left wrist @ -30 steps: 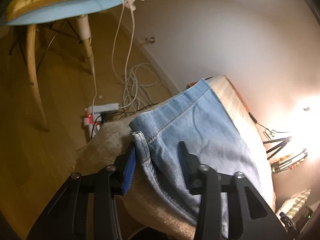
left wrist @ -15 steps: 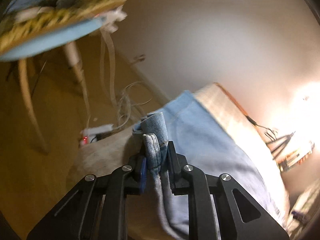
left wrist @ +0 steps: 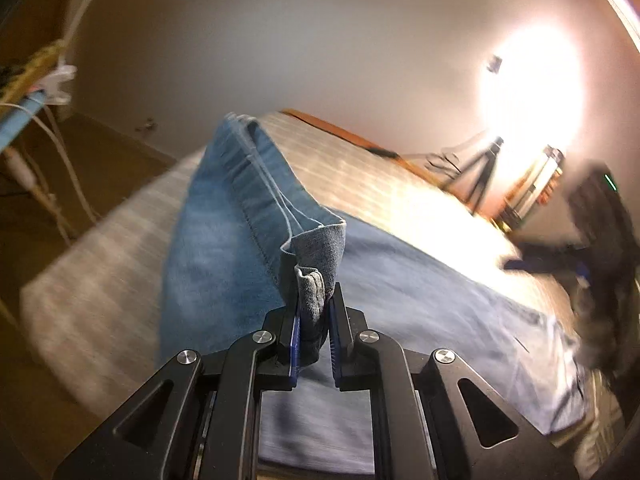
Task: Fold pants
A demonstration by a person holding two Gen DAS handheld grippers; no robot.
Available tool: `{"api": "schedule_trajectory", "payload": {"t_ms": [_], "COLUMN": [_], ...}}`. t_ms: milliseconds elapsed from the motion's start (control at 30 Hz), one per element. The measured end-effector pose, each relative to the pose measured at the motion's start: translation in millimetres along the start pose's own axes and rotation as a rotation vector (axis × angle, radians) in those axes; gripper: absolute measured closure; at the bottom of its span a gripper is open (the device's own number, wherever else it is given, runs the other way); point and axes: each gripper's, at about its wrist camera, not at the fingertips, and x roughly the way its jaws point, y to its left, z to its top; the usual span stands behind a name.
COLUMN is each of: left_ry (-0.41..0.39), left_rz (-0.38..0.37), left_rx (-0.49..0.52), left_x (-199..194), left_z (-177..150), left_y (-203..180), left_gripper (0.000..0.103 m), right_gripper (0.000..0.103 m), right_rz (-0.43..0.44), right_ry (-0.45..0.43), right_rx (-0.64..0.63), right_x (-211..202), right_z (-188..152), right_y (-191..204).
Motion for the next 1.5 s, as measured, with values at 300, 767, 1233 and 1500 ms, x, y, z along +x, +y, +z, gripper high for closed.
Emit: {"api": "schedule_trajectory", "payload": {"t_ms": [300,767,1233,1500], "left_ry": [0.000,0.075,0.126,0.172], "left_rz": [-0.096,-0.183,-0.308,-0.386], "left_rx": [-0.020,0.111,0.247,0.312], "left_x": [-13,-10,-8,0], "left_z": [-2,-14,-23,-37], "left_y": [-14,-62,-139,-189], "left_gripper": [0.093,0.093,0.094,0.094], "right_gripper": [0.026,0.092,0.095,0.096], "right_rz": [0.129,0.080,-0.205,-0.303], "right_ry": [0.134,0.068,-0.151,-0.231], "right_rx": [0.099,0.136,0.057,0.098], "right_x": [103,116,-36,-105], "right_z": [40,61,30,-5], "right_y": [6,-4,-18,-49]}}
